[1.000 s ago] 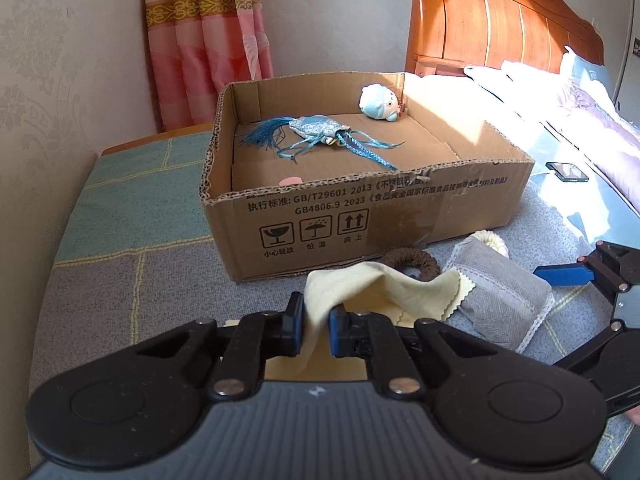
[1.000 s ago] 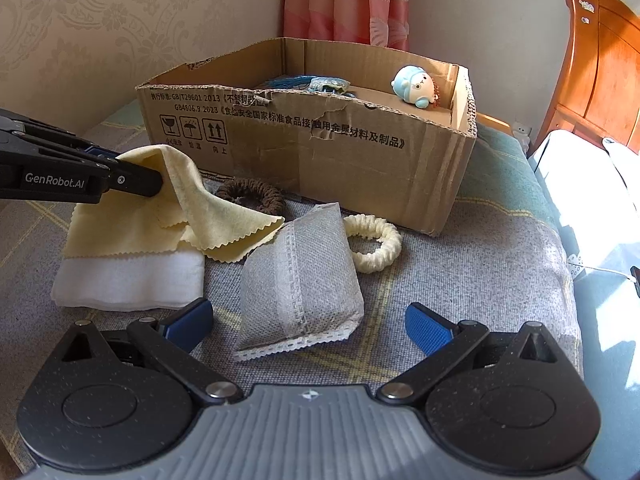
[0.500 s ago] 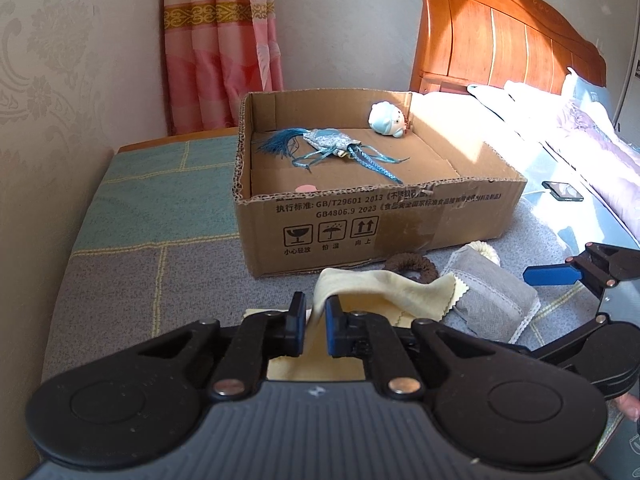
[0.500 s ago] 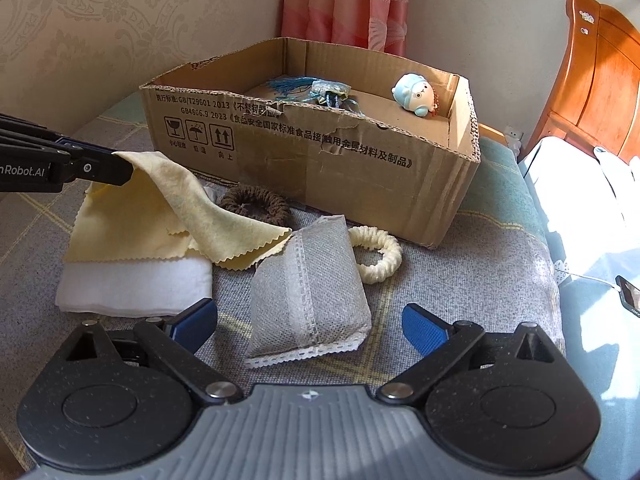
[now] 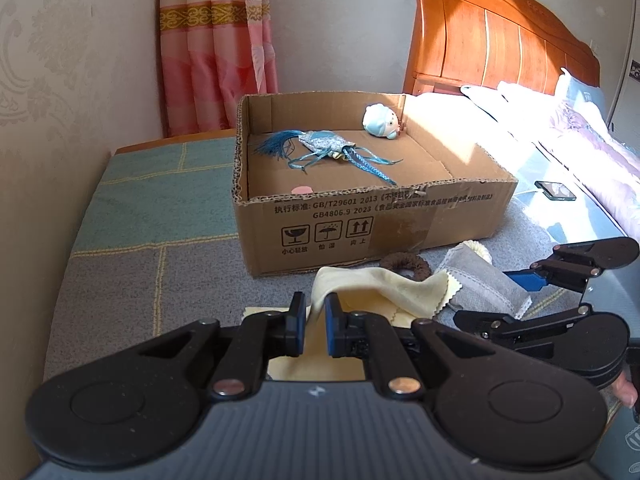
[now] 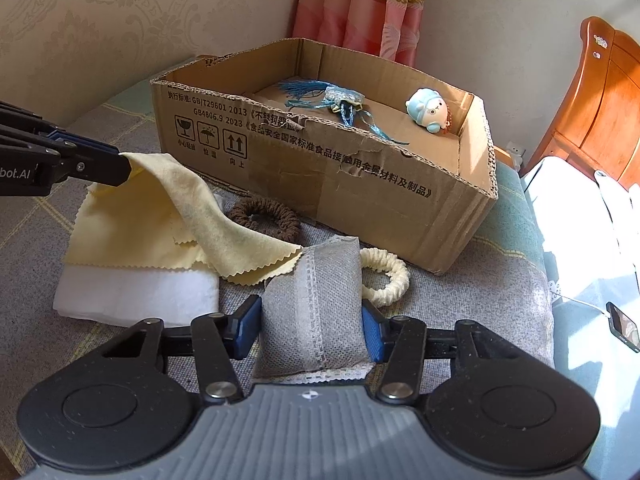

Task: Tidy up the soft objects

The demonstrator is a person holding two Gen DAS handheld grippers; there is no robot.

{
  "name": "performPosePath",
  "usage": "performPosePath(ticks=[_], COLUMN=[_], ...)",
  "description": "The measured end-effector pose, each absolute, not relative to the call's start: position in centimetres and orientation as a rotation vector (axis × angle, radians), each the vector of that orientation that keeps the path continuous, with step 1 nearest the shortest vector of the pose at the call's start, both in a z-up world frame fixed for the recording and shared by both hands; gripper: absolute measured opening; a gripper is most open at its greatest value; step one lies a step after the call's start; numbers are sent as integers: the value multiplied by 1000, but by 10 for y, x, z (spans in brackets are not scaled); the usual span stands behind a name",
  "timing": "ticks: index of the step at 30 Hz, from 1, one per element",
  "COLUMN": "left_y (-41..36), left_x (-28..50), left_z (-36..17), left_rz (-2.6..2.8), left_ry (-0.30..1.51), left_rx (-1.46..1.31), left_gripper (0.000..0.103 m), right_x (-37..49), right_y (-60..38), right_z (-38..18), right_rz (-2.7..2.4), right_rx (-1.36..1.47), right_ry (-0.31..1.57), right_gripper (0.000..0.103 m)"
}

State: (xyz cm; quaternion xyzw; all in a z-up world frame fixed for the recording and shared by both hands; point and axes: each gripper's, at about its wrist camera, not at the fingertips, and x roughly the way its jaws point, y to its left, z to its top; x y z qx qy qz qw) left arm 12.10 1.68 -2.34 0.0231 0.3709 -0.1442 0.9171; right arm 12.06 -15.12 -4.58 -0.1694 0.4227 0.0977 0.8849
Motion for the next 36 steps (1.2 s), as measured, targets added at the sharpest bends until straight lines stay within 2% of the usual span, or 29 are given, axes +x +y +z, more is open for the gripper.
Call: performPosePath(ticks=[8, 36], left_y=[16, 15], left_x=[117, 104], left_z=[-19, -9], left_rz=[-309, -331], left_ry=[764, 781], left_rx=[61, 126], left_gripper=[8, 8], right_x=[115, 92], right_y=[-152, -165], right_z=[-36, -11], right_rz=[215, 262], right_rx=[-357, -369], right_ry=[877, 857], right_gripper=[46, 45])
